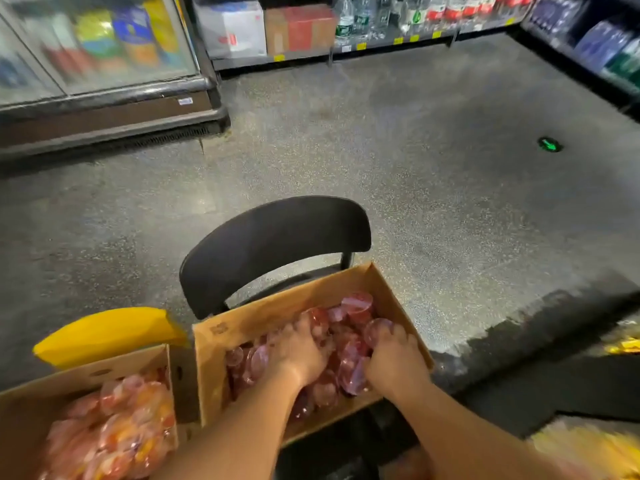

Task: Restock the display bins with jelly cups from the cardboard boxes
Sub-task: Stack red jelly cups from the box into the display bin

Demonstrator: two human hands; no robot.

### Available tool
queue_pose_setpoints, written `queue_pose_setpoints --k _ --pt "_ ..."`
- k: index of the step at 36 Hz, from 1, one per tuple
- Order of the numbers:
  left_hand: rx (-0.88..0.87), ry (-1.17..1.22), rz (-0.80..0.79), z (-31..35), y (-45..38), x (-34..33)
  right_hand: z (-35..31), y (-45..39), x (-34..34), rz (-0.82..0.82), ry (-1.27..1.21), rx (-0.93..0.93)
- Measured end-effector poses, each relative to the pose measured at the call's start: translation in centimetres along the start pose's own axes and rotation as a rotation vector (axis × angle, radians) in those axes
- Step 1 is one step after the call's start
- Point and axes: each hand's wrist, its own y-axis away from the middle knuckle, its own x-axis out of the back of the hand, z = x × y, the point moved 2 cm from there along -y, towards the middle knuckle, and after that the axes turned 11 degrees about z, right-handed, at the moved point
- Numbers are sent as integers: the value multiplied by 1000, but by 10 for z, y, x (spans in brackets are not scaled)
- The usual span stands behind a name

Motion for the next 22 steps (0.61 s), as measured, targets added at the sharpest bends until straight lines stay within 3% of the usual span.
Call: queue_pose_setpoints --k 5,10,16,22 --pt "-52 35 45 24 -44 -35 2 -42 -19 -10 80 70" --pt "-190 -71 57 38 -79 -72 1 -72 -36 26 296 277" --pt "-119 -39 206 41 -95 -85 9 -90 -64 -76 460 336" --pt "-174 -53 274 56 -97 -77 19 -98 -81 119 447 462"
